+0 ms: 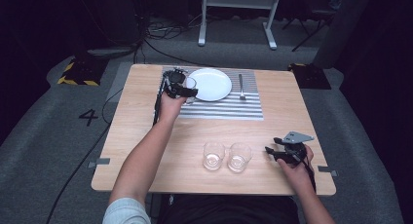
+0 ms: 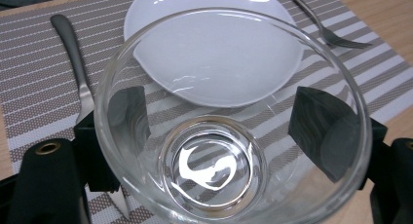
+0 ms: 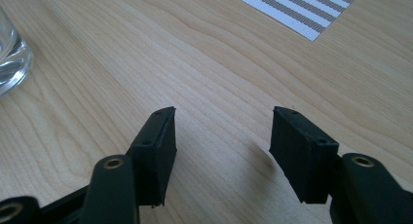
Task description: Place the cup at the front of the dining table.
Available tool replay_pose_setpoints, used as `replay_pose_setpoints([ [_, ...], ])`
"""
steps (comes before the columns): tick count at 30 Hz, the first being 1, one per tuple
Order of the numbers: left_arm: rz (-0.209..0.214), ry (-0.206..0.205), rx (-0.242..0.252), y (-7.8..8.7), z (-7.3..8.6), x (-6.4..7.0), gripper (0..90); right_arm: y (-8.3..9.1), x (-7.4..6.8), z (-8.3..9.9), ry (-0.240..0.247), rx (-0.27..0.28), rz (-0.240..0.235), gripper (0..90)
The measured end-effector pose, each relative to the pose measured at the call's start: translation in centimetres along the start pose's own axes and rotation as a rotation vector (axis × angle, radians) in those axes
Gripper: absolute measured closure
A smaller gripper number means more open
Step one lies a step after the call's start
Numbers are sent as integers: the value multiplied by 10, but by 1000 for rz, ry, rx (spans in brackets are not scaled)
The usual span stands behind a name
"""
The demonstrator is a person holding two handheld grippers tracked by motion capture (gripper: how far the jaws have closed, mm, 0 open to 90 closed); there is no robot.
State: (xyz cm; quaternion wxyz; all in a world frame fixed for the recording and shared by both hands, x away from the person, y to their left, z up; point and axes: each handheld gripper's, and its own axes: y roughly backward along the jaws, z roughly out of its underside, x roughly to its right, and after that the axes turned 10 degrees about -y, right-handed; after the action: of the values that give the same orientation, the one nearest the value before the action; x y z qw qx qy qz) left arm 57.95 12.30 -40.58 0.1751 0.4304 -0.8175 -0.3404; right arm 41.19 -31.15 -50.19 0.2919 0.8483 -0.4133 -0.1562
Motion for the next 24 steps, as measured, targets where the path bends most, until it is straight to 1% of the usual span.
replay_pose_setpoints([
  [2,-5,0,-23,-5,0,-5,200,0,0,0,-1,-3,-1,430],
  [3,-11,13,-30,-8,0,-7,200,0,-1,0,-3,1,1,430],
  [5,-19,22,-40,-12,1,-10,200,0,-1,0,-3,1,1,430],
  [6,-12,37,-41,-14,1,-11,200,0,-1,0,-3,0,1,430],
  [7,-14,43,-50,-16,4,-14,200,0,-1,0,-4,0,2,430],
  [10,-17,52,-53,-20,5,-16,200,0,-1,0,-3,0,1,430],
  [11,-19,62,-53,-22,6,-17,200,0,-1,0,-3,-1,0,430],
  [13,-15,66,-58,-27,7,-17,200,0,-1,0,-3,0,0,430],
  [14,-15,66,-58,-27,7,-17,200,0,-1,0,-3,0,0,430],
  [15,-18,60,-75,-30,8,-17,200,0,-1,0,-2,-1,0,430],
  [16,-16,56,-76,-31,9,-17,200,0,-1,0,-2,-1,0,430],
  [17,-20,62,-88,-35,10,-18,200,0,-1,0,6,-2,1,430],
  [20,-23,71,-90,-38,11,-19,200,0,-1,0,6,-2,2,430],
  [21,-32,66,-97,-39,12,-19,200,0,-1,0,7,-2,2,430],
  [22,-25,69,-99,-40,13,-19,200,0,-1,0,7,-2,2,430],
  [23,-35,58,-107,-42,14,-18,200,0,-1,0,6,-2,1,430],
  [24,-35,58,-107,-42,14,-18,200,0,-1,0,6,-2,1,430],
])
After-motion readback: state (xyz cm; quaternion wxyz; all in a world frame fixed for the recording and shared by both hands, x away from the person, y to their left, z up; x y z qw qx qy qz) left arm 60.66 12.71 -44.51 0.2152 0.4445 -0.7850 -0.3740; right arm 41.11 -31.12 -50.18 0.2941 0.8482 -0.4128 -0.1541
